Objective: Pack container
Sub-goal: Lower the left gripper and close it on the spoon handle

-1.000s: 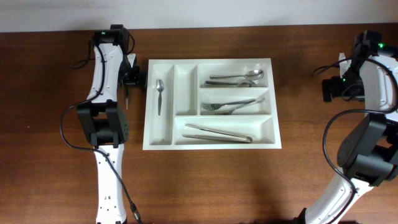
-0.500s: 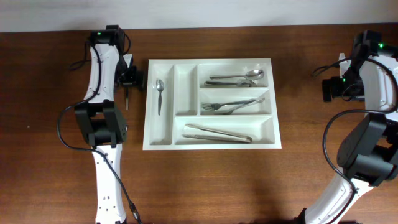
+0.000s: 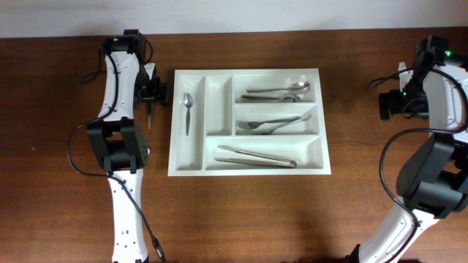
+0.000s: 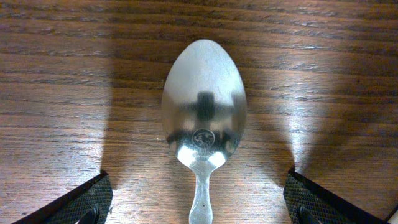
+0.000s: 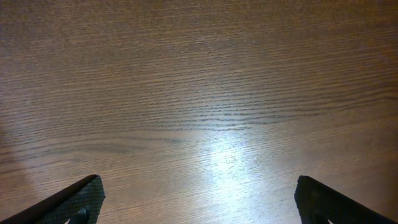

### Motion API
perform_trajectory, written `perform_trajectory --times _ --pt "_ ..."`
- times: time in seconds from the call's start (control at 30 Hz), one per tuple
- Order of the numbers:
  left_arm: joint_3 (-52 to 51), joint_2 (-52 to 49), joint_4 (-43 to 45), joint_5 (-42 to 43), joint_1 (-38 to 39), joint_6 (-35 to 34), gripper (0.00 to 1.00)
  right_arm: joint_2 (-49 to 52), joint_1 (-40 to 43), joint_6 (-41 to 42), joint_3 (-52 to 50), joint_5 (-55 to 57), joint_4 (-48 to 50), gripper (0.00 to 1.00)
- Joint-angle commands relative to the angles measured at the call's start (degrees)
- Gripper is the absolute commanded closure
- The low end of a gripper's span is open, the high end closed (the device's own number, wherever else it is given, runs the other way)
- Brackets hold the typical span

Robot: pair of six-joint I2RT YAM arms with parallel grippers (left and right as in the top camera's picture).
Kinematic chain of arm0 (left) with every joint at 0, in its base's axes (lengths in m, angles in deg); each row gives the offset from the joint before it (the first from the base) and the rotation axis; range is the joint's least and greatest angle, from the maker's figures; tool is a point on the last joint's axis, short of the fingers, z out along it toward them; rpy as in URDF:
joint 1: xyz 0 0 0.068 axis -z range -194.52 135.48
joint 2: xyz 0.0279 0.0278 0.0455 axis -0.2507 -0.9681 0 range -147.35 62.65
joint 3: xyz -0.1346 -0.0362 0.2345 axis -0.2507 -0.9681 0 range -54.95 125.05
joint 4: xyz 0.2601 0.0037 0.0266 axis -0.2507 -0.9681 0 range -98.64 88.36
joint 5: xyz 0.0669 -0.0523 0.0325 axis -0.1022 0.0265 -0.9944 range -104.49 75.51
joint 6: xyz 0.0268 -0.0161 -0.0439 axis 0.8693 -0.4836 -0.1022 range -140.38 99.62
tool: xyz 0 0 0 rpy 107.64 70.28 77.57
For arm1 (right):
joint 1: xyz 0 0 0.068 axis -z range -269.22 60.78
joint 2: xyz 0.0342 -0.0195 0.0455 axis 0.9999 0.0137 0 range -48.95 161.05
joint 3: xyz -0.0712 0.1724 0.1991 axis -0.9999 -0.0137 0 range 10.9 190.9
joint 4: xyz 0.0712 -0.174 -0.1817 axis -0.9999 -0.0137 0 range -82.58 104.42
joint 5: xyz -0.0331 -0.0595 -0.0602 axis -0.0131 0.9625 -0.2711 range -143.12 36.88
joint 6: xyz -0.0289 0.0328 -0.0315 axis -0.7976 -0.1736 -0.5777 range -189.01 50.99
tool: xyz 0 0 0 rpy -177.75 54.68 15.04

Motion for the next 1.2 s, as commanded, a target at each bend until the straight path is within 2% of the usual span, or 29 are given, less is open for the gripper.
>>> perform_trajectory --times 0.0,0.33,0.5,0.67,0.8,1.1,1.17 --pt "0.5 -2.3 0.0 2.4 -0.4 -0.3 0.10 -0.5 0.2 -0.2 -0.3 0.7 0.0 0.01" --pt "0.5 -2.3 0.1 3.8 -0.4 -0.3 0.11 -0.5 0.2 -0.2 -0.3 0.7 0.0 0.01" --pt "0.5 -2.3 -0.1 3.8 -0.4 -0.3 0.44 -0.5 0.2 -0.2 -0.3 0.7 0.0 0.01" --pt "0.5 -2.3 -0.1 3.8 -0.4 -0.3 0.56 -0.5 0.2 -0.2 -0.3 0.7 0.0 0.01" --pt "0.5 -2.3 -0.1 3.8 -0.3 -0.3 0.76 -0.5 0.2 -0.2 -0.3 0.7 0.0 0.01" --pt "0.5 -2.3 -0.2 3.3 -0.4 -0.3 0.97 -0.5 0.2 -0.2 -0.3 0.7 0.0 0.01" --pt "0.6 -2.3 -0.5 3.4 -0.4 -0.3 0.98 -0.5 0.2 -0.2 -0.3 0.7 0.0 0.02"
